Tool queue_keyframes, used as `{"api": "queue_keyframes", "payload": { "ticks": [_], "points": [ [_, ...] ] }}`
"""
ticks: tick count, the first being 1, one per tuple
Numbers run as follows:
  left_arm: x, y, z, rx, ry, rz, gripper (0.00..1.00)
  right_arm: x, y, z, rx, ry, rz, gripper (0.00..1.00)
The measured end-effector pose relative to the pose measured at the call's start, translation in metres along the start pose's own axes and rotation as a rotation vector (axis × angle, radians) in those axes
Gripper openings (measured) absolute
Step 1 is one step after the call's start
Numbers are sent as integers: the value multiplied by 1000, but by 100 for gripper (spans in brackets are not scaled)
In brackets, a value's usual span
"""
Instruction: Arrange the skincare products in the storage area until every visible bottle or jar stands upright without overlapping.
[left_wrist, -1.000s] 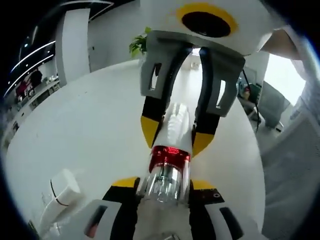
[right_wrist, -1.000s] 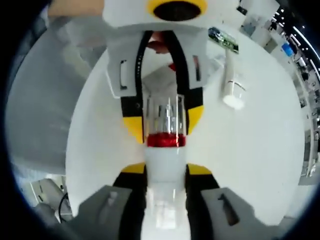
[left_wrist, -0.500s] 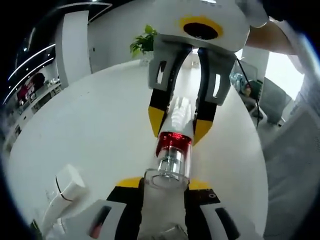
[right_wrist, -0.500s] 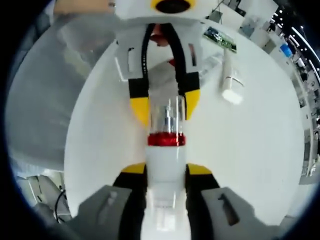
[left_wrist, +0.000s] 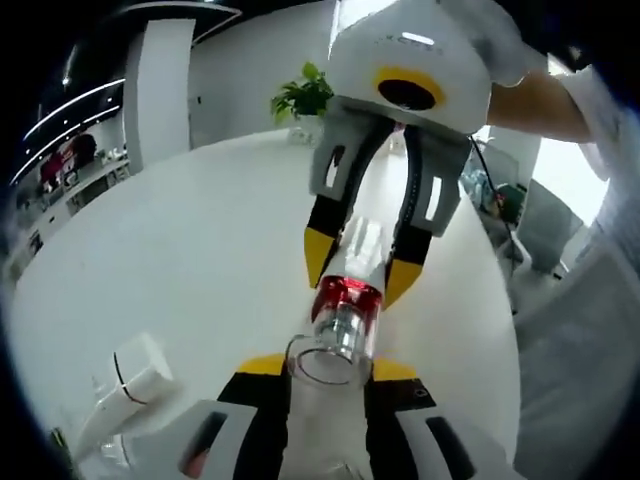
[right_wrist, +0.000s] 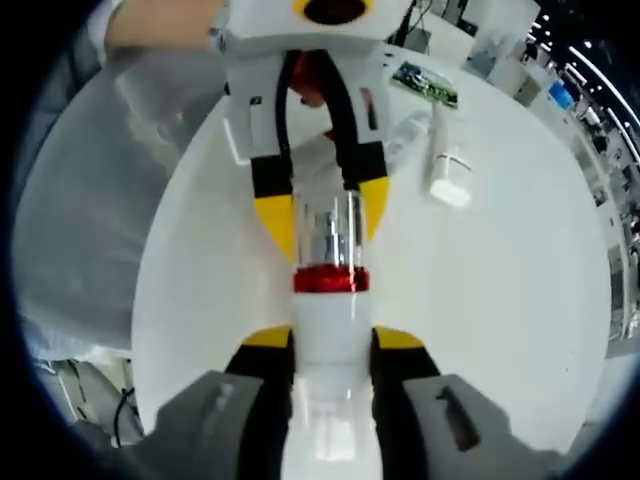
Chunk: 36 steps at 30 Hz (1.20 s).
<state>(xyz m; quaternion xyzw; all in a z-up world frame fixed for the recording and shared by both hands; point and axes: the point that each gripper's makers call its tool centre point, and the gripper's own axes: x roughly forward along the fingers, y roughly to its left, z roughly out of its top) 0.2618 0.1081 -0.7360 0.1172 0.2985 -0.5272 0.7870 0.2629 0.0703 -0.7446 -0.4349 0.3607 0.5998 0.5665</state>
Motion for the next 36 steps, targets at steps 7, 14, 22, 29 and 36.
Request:
{"api": "queue_keyframes", "payload": {
  "ticks": [7,14,22,29,36],
  "points": [
    [-16,-1,19,-41,-92,0,29,-9,0,11,25,-83,-14,28],
    [-35,-6,42,-25,-140,4,30,-18,-1,23,7,-133,-52,28],
    [-50,-11,65,-57,-201,20,31,-25,-2,36,5,-178,-103,28],
    [-63,-16,81,-11,-248,75,32,-30,-1,52,45,-246,-153,28],
    [-62,-17,93,6,-277,114,33,-33,-2,54,131,-311,-184,28]
  ]
}}
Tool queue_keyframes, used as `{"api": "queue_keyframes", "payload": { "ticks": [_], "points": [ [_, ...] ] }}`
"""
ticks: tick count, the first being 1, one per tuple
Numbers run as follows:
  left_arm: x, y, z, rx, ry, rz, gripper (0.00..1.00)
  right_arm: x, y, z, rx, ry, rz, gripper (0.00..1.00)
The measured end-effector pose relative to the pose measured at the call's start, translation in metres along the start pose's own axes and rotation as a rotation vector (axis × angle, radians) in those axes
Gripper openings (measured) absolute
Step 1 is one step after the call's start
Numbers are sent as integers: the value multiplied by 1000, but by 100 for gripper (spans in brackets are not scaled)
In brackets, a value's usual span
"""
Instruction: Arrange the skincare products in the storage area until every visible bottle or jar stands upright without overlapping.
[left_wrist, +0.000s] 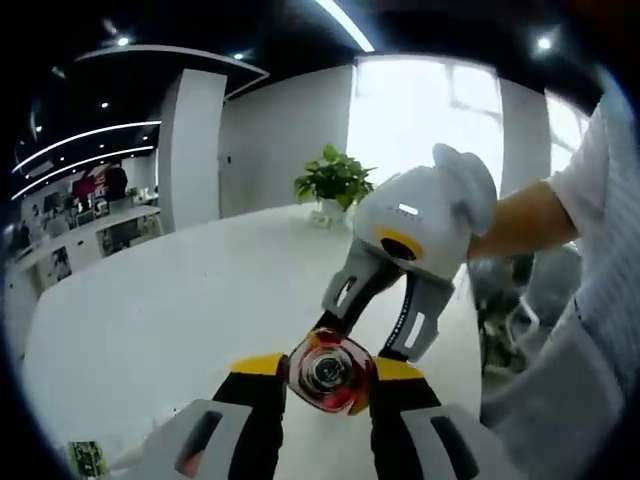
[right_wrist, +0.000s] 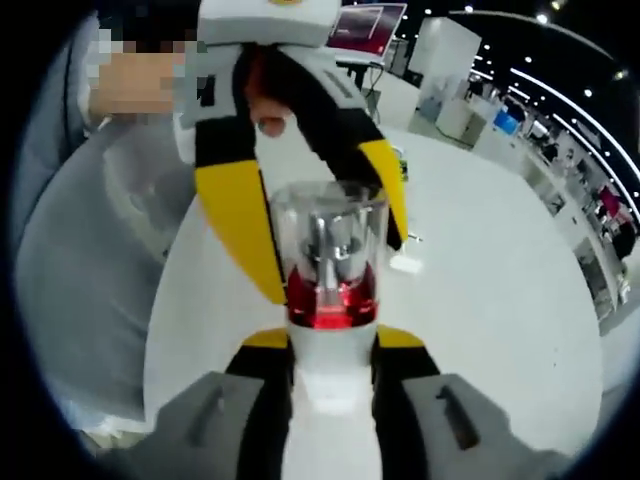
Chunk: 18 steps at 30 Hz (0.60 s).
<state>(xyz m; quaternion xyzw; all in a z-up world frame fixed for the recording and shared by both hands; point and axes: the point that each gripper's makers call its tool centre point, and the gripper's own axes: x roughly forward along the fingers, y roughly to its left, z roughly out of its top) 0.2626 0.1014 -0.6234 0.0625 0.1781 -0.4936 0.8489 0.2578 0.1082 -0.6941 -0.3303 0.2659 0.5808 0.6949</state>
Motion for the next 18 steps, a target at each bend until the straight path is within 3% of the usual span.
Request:
{"api": "queue_keyframes", "payload": {
  "ticks": [8,14,18],
  "points": [
    [13,-3,16,27,-33,8,34,-4,-3,0,133,-76,-54,28],
    [25,-20,24,99,-43,-13,34,-3,6,-1,253,-135,-60,29],
    [24,-19,24,75,-45,-14,34,-2,4,0,250,-140,-84,29]
  ]
}}
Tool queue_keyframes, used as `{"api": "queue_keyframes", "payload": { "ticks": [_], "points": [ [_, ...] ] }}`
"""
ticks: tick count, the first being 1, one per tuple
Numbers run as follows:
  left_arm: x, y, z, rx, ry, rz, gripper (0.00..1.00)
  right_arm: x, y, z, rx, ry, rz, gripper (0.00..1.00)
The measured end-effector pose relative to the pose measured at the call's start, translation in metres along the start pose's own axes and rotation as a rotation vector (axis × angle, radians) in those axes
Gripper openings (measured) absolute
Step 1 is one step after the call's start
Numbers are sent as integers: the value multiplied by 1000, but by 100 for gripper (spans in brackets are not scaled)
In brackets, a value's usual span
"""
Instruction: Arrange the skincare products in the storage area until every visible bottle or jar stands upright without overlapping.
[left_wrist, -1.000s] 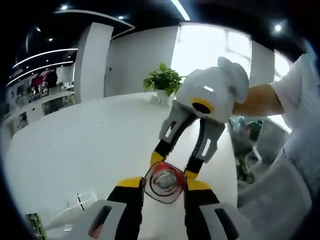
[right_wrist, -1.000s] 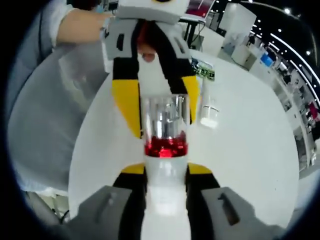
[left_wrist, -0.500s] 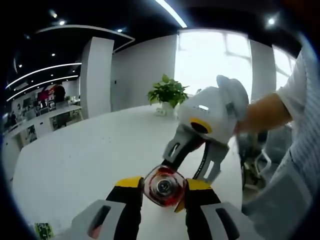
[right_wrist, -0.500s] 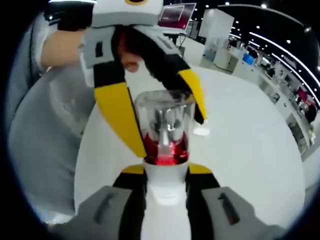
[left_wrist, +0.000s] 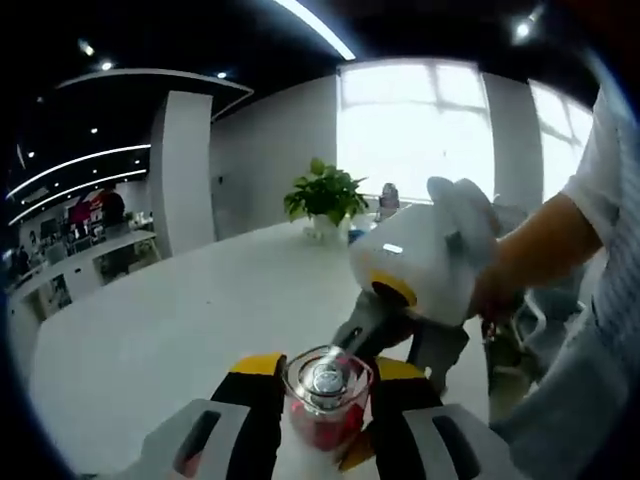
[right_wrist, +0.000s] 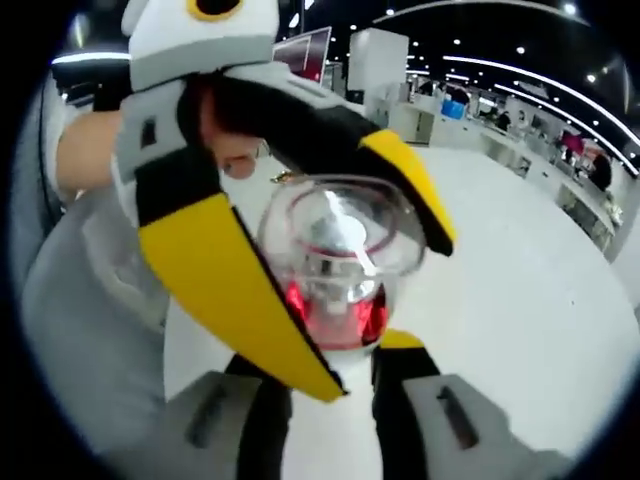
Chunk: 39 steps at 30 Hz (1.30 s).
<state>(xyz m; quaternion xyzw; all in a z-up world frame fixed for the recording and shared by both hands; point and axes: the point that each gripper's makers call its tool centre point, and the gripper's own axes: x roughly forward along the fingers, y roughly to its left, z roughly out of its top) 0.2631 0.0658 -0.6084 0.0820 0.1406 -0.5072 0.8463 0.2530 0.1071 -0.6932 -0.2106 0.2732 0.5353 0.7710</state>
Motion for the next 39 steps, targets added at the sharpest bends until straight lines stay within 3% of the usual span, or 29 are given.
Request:
{"api": "queue_keyframes", "payload": {
  "ticks": [6,15,21,25,28,30,35,39],
  "points": [
    [-4,9,-4,-19,9,50,35,5,0,4,42,-23,-44,29],
    [-17,13,-13,-57,-5,98,35,12,2,10,93,-62,-53,30],
    [-33,8,-20,-88,-9,111,35,19,2,0,127,-56,-46,33],
    [-48,9,-36,-209,-39,159,31,20,8,-4,113,-52,-6,36],
    [-53,12,-53,-237,-11,210,29,17,8,-4,98,-60,10,36],
    [-49,15,-73,-246,71,254,25,15,8,-4,96,-82,23,36],
    [-34,12,-86,-282,108,242,20,16,9,-11,113,-85,31,34],
    [-29,14,-95,-265,166,257,15,13,10,-14,99,-94,11,35]
  ]
}}
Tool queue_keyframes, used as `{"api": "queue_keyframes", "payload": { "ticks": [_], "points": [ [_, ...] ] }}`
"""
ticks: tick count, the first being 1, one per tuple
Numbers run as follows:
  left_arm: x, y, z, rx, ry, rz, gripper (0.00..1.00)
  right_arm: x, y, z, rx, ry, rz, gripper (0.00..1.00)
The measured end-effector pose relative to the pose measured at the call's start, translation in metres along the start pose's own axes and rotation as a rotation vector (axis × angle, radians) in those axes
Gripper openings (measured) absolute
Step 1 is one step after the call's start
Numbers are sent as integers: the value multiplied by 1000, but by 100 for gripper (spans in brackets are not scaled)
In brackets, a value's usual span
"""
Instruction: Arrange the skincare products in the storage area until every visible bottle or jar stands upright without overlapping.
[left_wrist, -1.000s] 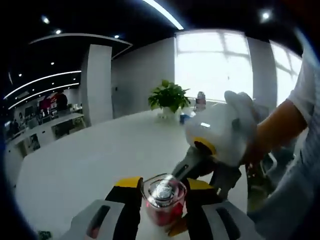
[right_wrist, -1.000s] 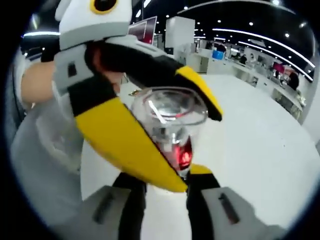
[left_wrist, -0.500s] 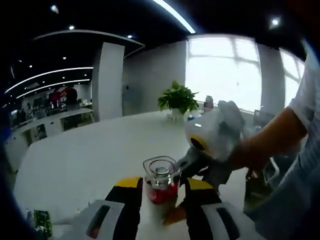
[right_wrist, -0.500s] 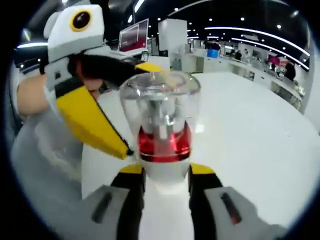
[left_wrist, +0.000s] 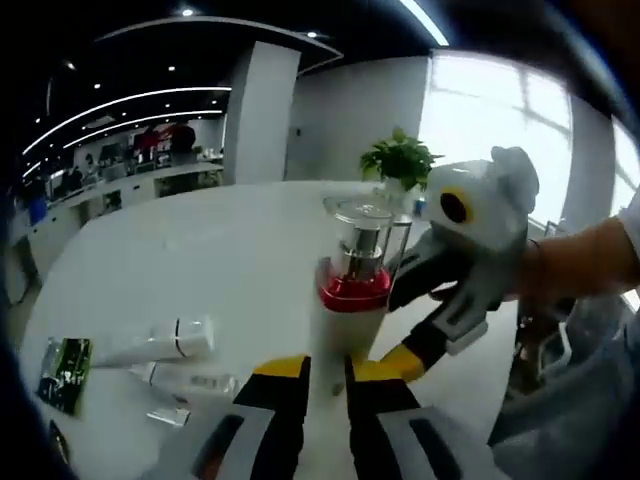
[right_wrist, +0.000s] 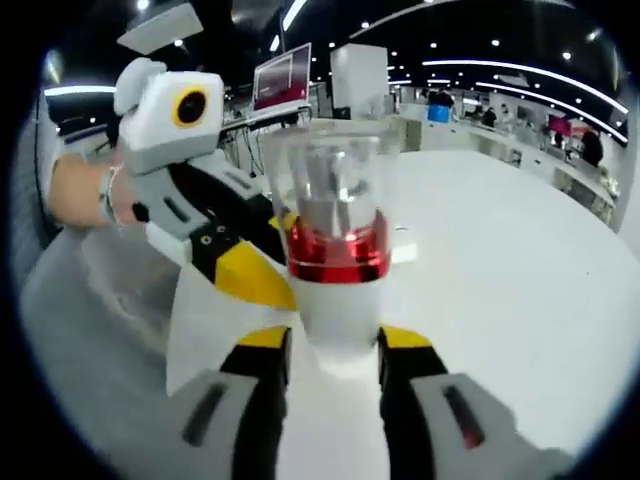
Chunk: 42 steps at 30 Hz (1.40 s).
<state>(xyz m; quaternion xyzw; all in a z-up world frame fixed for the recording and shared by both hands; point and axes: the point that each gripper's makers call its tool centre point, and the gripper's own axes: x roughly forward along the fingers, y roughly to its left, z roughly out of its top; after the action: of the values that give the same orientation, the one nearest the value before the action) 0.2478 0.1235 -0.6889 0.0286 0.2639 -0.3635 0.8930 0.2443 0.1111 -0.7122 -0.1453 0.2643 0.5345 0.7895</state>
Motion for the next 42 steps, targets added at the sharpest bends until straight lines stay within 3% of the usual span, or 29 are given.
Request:
{"api": "queue_keyframes", "payload": {
  "ticks": [10,14,20,23,27,29,31,36,40,41,42],
  "points": [
    [-1,14,-2,-1,10,34,10,-6,8,-9,-35,15,-77,34],
    [2,19,-3,-32,16,34,9,-6,11,-11,-15,10,-108,34],
    [12,25,-8,-10,49,36,9,-4,13,-13,1,8,-126,34],
    [13,29,-13,-20,64,32,14,-7,8,-11,44,-17,-151,34],
    [-3,30,0,-40,20,29,18,-15,0,-3,92,-68,-191,34],
    [-15,33,3,-12,23,37,20,-17,-4,0,114,-83,-213,34],
    [-28,38,5,45,26,47,20,-18,-10,2,143,-86,-244,35],
    [-71,49,8,45,-2,59,21,-18,-13,15,185,-129,-276,38],
    [-102,62,2,49,-22,105,22,-19,-22,16,205,-126,-384,40],
    [-106,64,-1,54,-20,110,22,-18,-21,16,219,-127,-381,41],
    [-113,70,-6,57,-15,131,23,-18,-21,20,258,-159,-407,41]
  ]
}}
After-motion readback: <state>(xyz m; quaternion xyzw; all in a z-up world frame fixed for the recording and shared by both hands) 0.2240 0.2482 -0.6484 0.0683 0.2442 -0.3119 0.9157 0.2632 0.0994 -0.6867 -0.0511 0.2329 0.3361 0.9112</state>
